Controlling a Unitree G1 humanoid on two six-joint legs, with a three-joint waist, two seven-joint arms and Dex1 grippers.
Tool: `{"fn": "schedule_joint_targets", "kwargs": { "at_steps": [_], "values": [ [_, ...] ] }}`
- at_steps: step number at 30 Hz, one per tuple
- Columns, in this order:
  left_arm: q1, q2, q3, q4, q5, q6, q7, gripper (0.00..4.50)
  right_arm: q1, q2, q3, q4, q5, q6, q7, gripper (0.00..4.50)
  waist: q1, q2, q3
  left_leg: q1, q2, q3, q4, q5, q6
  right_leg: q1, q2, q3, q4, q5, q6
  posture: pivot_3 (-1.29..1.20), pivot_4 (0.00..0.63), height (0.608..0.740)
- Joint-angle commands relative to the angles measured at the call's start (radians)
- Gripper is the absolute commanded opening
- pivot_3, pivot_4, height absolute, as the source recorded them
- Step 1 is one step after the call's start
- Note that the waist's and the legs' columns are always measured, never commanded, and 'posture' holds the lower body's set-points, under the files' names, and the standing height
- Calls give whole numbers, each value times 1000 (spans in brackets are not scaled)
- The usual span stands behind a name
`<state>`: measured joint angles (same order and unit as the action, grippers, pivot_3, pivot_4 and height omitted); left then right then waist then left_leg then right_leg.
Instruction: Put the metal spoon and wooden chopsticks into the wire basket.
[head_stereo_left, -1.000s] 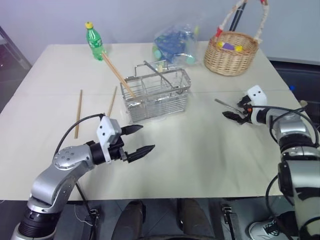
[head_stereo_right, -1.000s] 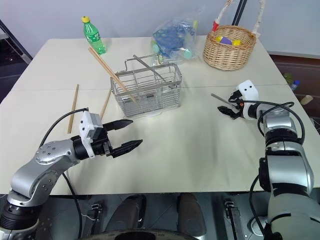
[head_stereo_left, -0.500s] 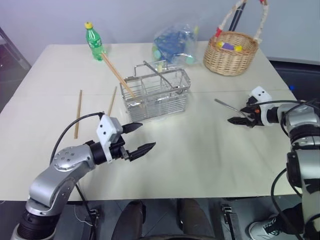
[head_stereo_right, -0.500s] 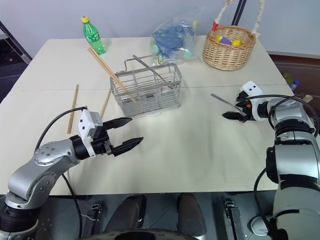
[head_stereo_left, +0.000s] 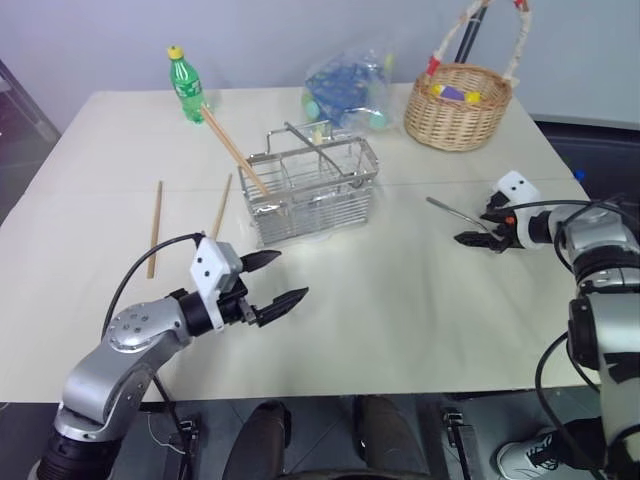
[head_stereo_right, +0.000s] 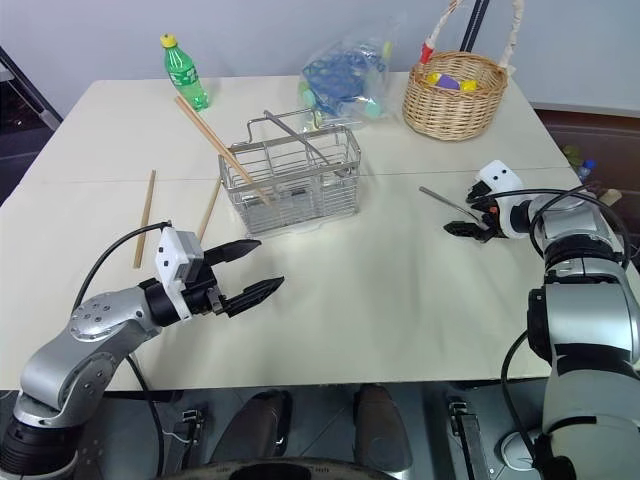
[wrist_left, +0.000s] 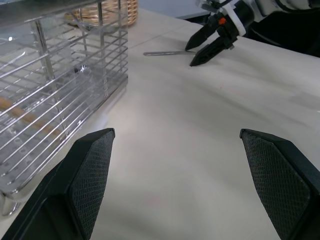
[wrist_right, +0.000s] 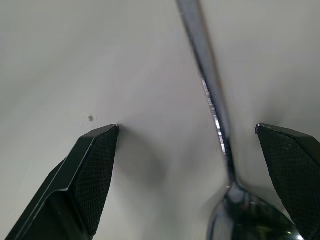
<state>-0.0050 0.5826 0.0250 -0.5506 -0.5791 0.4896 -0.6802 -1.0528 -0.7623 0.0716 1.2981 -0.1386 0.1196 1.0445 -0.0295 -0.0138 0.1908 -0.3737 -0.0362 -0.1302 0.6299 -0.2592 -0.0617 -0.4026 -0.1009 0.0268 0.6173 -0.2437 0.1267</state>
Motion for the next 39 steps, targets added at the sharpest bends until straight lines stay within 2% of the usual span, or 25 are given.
{"fn": "schedule_joint_targets", "kwargs": {
  "at_steps": [1,3,6,13,14,26,39],
  "values": [
    [13,-3,28,-2,16,-47,-10,4217,-8,-2,13,18,-31,5,-10,4500,-3,0,0,0,0,0,0,0,0,0,0,0,0,0,0,0,150,740],
    [19,-5,27,1,23,-58,-8,4217,-10,-2,13,21,-35,9,-7,4500,-4,0,0,0,0,0,0,0,0,0,0,0,0,0,0,0,150,740],
    [23,-8,26,0,31,-67,-2,4260,-15,-3,5,25,-31,20,-2,3649,-6,0,0,0,0,0,0,0,0,0,0,0,0,0,0,0,150,740],
    [39,-19,25,21,55,-101,-3,4260,-31,-1,-4,29,-25,54,39,264,-10,0,0,0,0,0,0,0,0,0,0,0,0,0,0,0,150,740],
    [39,-21,24,20,57,-101,-1,4260,-32,-1,-5,29,-24,58,44,117,-12,0,0,0,0,0,0,0,0,0,0,0,0,0,0,0,150,740],
    [13,-8,26,-8,38,-73,6,4260,-52,3,-19,26,-15,69,28,117,-13,0,0,0,0,0,-1,0,0,0,0,0,0,0,0,0,150,740],
    [-8,46,36,22,-13,-63,-93,4260,-118,6,-160,-37,109,49,-28,117,-16,3,2,-1,0,0,-1,0,0,-2,0,0,1,0,0,0,150,740]
  ]
}}
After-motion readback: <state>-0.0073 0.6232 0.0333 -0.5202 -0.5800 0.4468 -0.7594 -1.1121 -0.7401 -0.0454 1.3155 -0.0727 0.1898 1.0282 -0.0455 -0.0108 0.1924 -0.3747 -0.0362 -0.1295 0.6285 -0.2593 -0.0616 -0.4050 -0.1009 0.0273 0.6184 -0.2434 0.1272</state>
